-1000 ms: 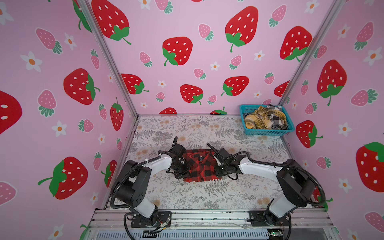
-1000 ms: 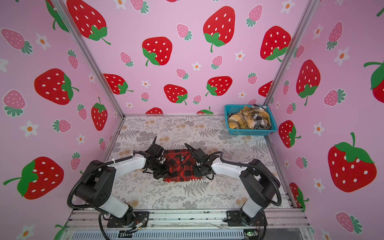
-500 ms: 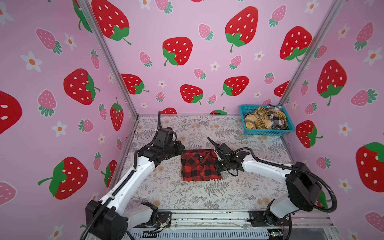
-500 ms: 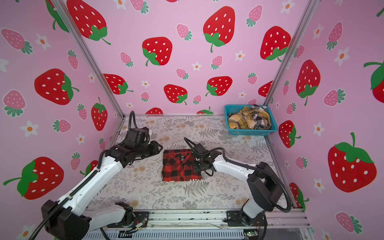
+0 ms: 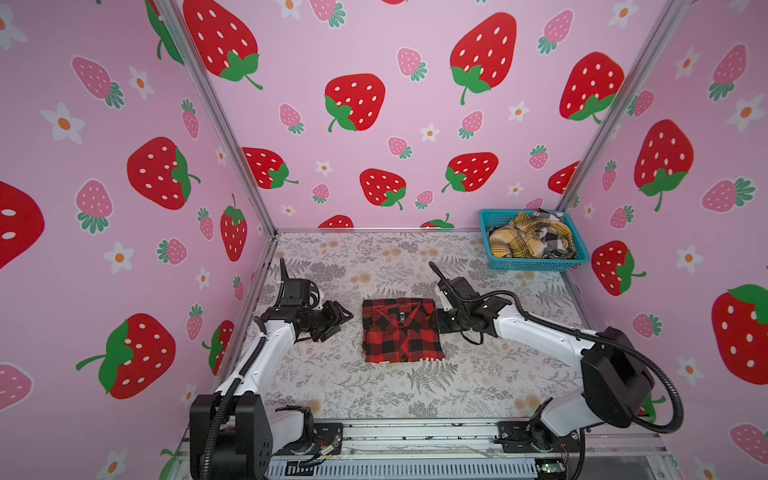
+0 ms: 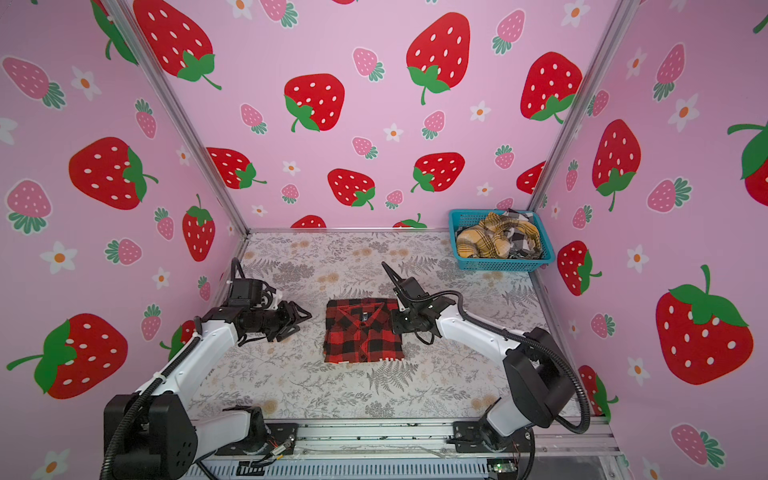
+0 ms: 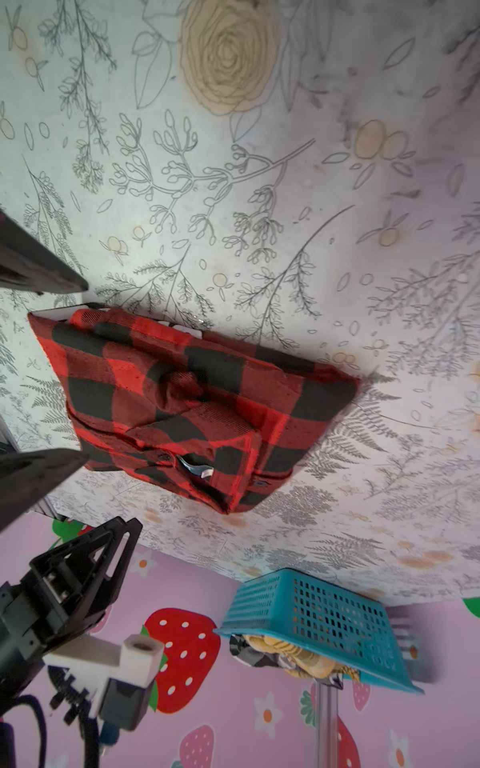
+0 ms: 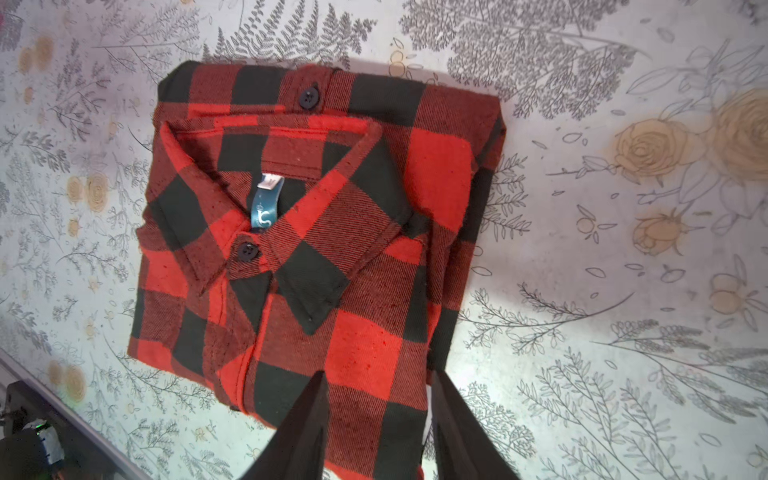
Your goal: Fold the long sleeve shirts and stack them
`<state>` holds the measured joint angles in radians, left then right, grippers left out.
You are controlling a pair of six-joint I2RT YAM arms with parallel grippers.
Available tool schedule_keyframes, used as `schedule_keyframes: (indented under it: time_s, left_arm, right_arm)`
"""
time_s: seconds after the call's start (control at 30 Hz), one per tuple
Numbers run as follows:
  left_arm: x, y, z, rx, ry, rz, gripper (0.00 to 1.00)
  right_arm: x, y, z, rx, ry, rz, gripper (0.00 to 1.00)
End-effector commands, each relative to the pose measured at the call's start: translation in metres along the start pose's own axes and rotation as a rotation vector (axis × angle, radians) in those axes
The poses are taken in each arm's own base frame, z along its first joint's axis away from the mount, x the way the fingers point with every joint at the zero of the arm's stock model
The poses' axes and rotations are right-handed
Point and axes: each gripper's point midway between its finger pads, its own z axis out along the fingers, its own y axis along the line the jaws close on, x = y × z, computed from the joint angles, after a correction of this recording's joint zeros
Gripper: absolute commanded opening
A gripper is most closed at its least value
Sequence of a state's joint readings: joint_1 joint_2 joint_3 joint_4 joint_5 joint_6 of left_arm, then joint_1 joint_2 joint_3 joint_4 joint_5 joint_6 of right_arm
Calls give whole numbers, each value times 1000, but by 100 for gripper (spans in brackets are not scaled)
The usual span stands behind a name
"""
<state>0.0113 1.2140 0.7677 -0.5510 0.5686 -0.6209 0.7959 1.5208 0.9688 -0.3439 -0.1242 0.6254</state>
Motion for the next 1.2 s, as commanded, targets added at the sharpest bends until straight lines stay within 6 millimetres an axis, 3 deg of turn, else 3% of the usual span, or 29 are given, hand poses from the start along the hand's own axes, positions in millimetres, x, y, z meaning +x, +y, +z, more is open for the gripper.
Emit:
schedule_keyframes:
  time_s: [0.0,0.23,0.3,0.37,0.53,0.7,1.17]
  left_arm:
    - [13,6,4,14,43,-5,64]
    - [22,31,18,-48,92,-60,70]
    - [22,37,22,-72,93,-78,81]
    - [22,40,27,-65,94,-102,86]
    - [31,42,37,-32,97,-145,79]
    - [42,42,46,-19,113,-145,81]
    - [45,23,68,42,154,-102,76]
  right_arm:
    - [5,6,7,-76,15,13,46]
    - [15,0,23,-85,49,39,46]
    - [15,-3,24,-79,50,47,46]
    - [14,-6,24,-78,47,53,46]
    - [18,-13,25,-73,49,72,48]
    - [26,-18,31,-65,74,77,49]
    - [34,-30,42,-21,100,113,50]
